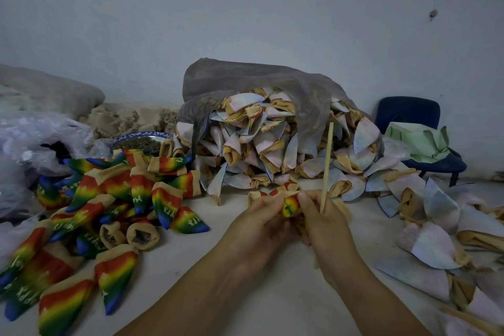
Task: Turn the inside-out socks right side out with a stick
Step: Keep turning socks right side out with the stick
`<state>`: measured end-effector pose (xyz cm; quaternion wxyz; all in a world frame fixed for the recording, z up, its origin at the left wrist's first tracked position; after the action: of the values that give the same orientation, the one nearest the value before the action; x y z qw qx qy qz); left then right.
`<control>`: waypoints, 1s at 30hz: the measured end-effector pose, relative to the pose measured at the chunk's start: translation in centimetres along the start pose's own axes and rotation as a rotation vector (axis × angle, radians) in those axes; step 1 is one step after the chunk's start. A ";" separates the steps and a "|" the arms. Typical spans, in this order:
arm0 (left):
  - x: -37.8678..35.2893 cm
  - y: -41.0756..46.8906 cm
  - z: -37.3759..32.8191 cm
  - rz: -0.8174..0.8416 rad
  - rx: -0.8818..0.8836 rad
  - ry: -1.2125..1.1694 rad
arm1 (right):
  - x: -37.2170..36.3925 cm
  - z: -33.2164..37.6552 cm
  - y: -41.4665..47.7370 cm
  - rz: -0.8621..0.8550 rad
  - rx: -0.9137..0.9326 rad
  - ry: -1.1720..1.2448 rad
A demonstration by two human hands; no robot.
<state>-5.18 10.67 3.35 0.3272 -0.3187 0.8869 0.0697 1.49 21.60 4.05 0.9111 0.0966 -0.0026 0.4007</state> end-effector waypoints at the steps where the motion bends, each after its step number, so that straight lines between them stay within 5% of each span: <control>1: 0.2 0.0 -0.1 -0.018 -0.008 0.015 | 0.0 0.1 -0.1 0.002 0.001 0.038; 10: 1.1 0.5 -0.7 -0.164 -0.027 0.100 | -0.3 0.9 -0.4 -0.026 0.375 -0.561; 25: 1.1 0.2 -1.5 -0.037 -0.026 -0.074 | -1.2 0.8 -0.5 0.072 0.127 -0.104; 30: 1.5 0.1 -1.8 -0.143 -0.213 0.353 | -0.4 0.4 -0.6 0.119 -0.053 0.031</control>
<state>-7.07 9.43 3.78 0.1355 -0.4208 0.8932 0.0826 1.71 20.85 4.29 0.8879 0.0659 -0.0048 0.4552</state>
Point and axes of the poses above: each hand's wrist, its own y-axis towards the middle knuckle, its own x-axis out of the back of the hand, z = x × y, the point moved 3 cm from there along y, towards the middle knuckle
